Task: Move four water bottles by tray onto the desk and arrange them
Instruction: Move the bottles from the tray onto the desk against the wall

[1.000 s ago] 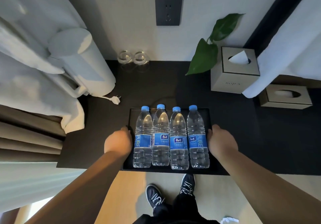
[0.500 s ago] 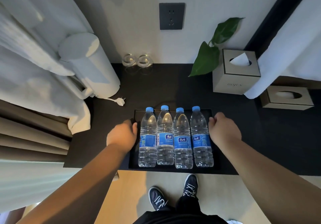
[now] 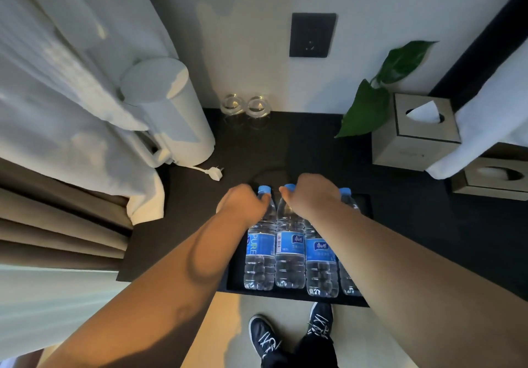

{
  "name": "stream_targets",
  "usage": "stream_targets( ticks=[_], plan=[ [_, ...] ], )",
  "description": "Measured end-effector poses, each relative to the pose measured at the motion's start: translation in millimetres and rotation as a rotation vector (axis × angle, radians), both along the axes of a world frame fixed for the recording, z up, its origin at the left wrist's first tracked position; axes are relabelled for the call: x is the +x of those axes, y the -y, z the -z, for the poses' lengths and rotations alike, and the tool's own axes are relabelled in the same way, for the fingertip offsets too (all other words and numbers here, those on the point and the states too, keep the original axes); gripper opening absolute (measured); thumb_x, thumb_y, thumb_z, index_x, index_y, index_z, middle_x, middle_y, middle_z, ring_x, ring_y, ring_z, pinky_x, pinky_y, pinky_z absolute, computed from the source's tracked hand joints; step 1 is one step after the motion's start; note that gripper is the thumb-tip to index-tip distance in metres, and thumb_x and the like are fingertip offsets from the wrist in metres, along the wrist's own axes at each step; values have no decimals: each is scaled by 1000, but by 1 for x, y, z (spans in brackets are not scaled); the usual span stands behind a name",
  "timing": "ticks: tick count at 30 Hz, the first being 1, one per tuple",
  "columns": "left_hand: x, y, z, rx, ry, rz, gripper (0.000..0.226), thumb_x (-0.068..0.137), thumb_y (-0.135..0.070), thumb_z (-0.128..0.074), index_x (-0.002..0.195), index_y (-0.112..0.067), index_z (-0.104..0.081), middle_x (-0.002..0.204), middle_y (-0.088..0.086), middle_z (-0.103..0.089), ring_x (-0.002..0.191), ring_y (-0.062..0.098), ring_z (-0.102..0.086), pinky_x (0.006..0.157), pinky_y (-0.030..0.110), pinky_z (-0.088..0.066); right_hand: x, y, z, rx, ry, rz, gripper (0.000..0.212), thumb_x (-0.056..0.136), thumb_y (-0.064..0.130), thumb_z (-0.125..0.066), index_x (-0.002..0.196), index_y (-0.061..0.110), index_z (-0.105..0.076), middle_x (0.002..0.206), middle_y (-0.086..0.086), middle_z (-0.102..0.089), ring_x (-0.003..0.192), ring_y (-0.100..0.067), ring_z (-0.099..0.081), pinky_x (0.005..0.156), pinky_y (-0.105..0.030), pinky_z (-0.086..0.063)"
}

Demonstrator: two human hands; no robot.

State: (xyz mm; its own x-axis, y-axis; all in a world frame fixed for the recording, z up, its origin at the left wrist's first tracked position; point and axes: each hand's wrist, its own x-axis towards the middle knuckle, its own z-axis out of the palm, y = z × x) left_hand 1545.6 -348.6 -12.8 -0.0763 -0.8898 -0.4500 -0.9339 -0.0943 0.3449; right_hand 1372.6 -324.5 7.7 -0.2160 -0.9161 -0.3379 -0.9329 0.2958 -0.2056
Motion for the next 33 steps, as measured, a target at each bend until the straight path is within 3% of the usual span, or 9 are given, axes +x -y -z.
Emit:
stream_targets(
  ticks=[3, 7, 12, 15, 23, 28, 33],
  plan=[
    [-7, 2, 9, 22, 14, 30, 46, 88, -63, -54, 70, -21, -54, 70, -1, -58, 64, 15, -57, 52, 28, -37, 8, 9, 7, 86, -83, 26, 45, 91, 66, -51, 81, 23, -56, 74, 2, -59, 65, -17, -56, 53, -30, -39],
    [-12, 5, 14, 42, -8, 12, 45, 86, -64, -58, 81, -20, -59, 74, -1, -57, 75, 23, -62, 61, 30, -44, 13, 21, 8, 172, -127, 22, 40, 92, 56, -59, 74, 21, -61, 71, 0, -64, 63, -18, -60, 52, -30, -41],
    [-9, 8, 13, 89, -113, -121, 47, 89, -57, -57, 61, -19, -55, 63, 1, -58, 62, 18, -58, 49, 27, -34, 12, 26, 5, 190, -39, 89, 35, 86, 52, -59, 72, 23, -70, 66, 3, -70, 61, -17, -66, 56, -28, -48],
    [-10, 8, 9, 102, -138, -158, 44, 87, -53, -56, 61, -17, -56, 62, 2, -59, 61, 19, -58, 49, 27, -34, 12, 21, -1, 187, 22, 133, 36, 83, 55, -62, 74, 21, -69, 68, 2, -70, 62, -17, -67, 56, -28, -50],
    [-5, -1, -18, 27, -312, -227, 44, 66, -57, -65, 60, -14, -62, 55, 0, -64, 55, 13, -62, 54, 28, -48, -7, 1, -21, 68, 251, 92, 38, 78, 52, -60, 65, 16, -57, 58, 0, -55, 53, -17, -55, 48, -28, -35],
    [-5, -12, -45, -44, -457, -274, 45, 64, -60, -76, 63, -17, -62, 51, -8, -61, 44, 3, -52, 47, 20, -43, -22, -17, -31, -97, 312, 37, 44, 86, 54, -60, 70, 13, -63, 63, -5, -61, 58, -18, -58, 49, -32, -38],
    [-12, -16, -74, -177, -459, -189, 45, 72, -55, -78, 73, -11, -71, 64, 2, -70, 54, 11, -60, 57, 32, -53, -35, -16, -47, -188, 353, -2, 45, 91, 56, -59, 71, 15, -60, 65, -3, -60, 59, -18, -58, 51, -33, -39]
  ],
)
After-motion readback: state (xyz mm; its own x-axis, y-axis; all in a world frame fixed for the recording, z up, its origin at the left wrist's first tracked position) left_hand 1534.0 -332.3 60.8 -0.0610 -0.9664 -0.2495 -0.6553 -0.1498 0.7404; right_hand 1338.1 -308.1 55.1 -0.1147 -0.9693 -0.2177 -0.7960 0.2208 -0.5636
